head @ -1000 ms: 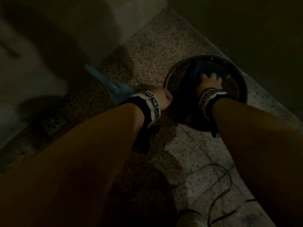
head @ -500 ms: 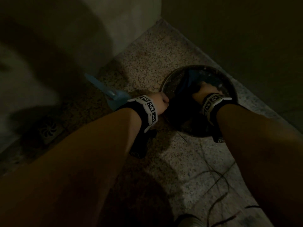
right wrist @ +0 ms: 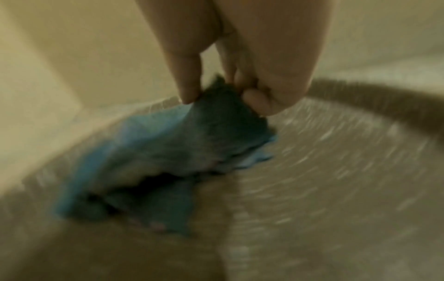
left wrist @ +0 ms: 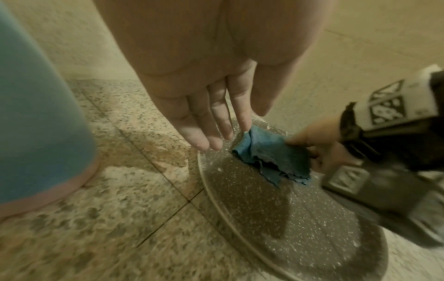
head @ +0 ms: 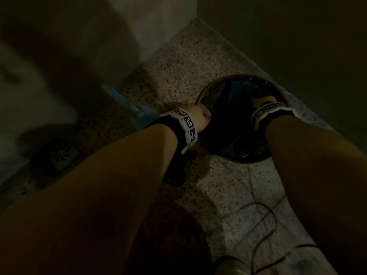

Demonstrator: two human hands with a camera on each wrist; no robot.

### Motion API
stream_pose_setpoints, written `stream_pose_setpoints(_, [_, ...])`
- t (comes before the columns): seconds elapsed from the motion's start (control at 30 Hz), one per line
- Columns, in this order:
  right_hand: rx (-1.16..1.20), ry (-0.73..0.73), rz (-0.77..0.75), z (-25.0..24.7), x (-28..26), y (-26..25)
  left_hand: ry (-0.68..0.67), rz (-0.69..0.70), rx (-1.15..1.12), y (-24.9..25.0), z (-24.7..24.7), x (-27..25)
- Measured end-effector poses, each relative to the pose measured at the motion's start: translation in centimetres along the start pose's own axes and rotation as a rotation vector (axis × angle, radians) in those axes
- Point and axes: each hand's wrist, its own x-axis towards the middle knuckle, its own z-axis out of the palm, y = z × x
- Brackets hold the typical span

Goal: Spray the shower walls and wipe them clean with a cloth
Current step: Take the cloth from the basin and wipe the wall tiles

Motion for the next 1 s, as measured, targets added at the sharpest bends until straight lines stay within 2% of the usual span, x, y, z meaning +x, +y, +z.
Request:
stream_pose_setpoints(0.07, [-0.06,-0.034,0.015,-0.2,-0.4,-0.5,0.0,0.004,0.001,0.1,0.1,0.0])
stream_pose_setpoints(0.13, [-0.228,-0.022,0.005,-0.5,-1.0,-0.9,-0.009,-0.009,-0.014,0.1,0.1,0.2])
stream_pose_setpoints(0.2, [-0.111,-0.005,-0.027,-0.9,-1.3,-0.9,-0.008,-0.021,-0.038,0.0,0.0,0.6])
stream_pose_setpoints(0.3, [-0.167,-0.054,-0.072,-0.4,-0.1,-0.5,-0.011,-0.019,-0.047,0.0,0.2,1.1])
stream_pose_setpoints(0.4, [0.053,-0.099,-0.07,-0.5,-0.8,-0.7,-0.019,-0.004,-0.061,0.4,0.6,1.4])
stream_pose_setpoints(0.5, [0.486,-0.068,-0.024,-0.4,-1.4,-0.1,-0.011,-0.025,-0.138,1.0,0.9,1.5])
stream_pose_setpoints(0.6, [0.766,-0.07,-0.131,-0.3,-2.5,0.6,0.054,-0.039,-0.24,1.5,1.1,2.0])
stream_pose_setpoints(0.7, [0.897,-0.104,-0.265,-0.5,-5.1,2.0,0.114,-0.008,-0.382,1.9,1.4,2.1])
stream_pose_setpoints(0.8, [0.951,-0.132,-0.416,-0.8,-7.0,3.4,0.081,0.024,-0.478,2.3,1.5,1.6])
stream_pose_setpoints(0.9, [0.951,-0.131,-0.472,-1.5,-8.8,3.9,0.031,0.051,-0.45,2.8,1.4,0.4])
stream_pose_setpoints(1.0, [0.965,-0.069,-0.483,-2.7,-10.8,3.8,0.033,0.088,-0.462,3.6,0.5,-1.3])
